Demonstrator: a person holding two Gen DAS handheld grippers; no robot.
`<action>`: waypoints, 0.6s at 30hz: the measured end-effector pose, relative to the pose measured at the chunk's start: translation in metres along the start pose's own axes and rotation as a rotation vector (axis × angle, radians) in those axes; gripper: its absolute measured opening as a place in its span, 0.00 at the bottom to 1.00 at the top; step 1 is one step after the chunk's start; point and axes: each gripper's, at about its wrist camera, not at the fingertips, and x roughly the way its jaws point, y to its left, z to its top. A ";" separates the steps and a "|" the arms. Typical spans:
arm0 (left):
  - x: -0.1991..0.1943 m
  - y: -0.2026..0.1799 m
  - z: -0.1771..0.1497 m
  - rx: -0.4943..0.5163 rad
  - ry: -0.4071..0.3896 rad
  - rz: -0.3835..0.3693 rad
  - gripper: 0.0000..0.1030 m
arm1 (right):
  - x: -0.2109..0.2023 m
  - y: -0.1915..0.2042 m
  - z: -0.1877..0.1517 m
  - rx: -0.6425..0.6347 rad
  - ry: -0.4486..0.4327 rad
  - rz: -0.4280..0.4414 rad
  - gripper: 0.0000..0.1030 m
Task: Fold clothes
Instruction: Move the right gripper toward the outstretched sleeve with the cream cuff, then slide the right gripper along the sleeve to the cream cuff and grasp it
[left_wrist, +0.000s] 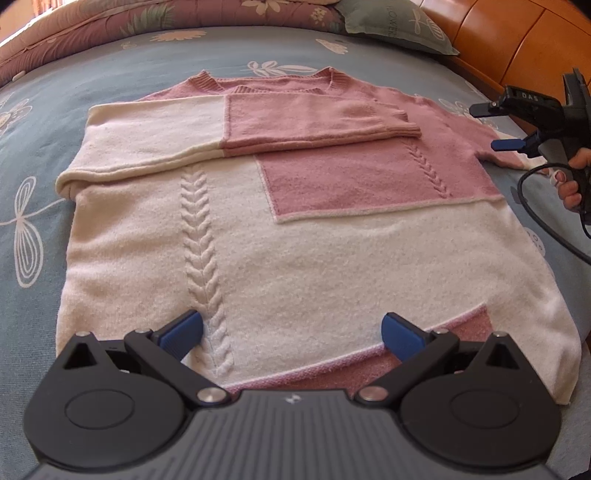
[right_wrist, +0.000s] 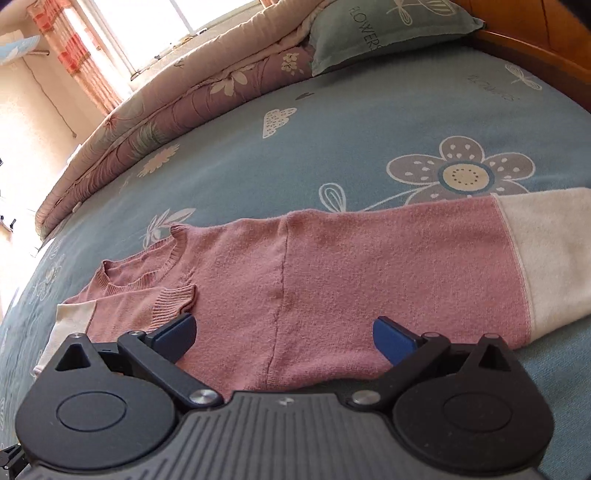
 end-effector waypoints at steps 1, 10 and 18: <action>0.000 0.001 0.000 -0.004 -0.001 -0.003 0.99 | 0.005 0.004 -0.001 0.001 0.017 0.010 1.00; -0.002 0.000 0.000 0.030 0.027 -0.002 0.99 | -0.031 -0.015 -0.042 0.064 0.035 0.013 1.00; 0.001 -0.004 0.000 0.033 0.030 0.024 0.99 | -0.072 -0.102 0.006 0.253 -0.191 -0.046 1.00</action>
